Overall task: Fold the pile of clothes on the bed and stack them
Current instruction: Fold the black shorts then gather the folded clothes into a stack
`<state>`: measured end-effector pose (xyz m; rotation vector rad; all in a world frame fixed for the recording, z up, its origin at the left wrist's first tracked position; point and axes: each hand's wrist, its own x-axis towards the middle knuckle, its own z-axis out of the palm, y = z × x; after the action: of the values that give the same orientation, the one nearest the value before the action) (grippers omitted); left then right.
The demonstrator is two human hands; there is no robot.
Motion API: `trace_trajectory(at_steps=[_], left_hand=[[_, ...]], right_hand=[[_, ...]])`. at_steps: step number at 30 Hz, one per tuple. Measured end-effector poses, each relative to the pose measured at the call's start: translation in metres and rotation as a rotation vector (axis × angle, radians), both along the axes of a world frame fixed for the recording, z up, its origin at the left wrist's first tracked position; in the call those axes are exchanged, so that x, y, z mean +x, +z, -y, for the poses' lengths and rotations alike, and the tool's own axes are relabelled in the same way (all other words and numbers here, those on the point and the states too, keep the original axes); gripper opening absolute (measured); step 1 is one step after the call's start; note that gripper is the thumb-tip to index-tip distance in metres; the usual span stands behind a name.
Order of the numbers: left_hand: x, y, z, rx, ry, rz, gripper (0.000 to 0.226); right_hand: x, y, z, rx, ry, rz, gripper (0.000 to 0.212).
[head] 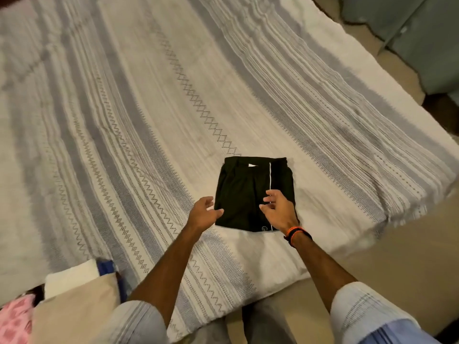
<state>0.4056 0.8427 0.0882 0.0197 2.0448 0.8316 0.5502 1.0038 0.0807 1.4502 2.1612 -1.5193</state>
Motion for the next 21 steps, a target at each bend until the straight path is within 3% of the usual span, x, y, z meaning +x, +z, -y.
trace_trajectory(at_steps=[11, 21], left_hand=[[0.012, 0.053, 0.136, 0.154, 0.211, -0.019, 0.053], [0.000, 0.040, 0.382, 0.137, 0.458, -0.067, 0.046]], right_hand=[[-0.008, 0.042, 0.124, -0.034, 0.150, -0.116, 0.047], [-0.043, 0.042, 0.339, -0.076, 0.257, -0.131, 0.036]])
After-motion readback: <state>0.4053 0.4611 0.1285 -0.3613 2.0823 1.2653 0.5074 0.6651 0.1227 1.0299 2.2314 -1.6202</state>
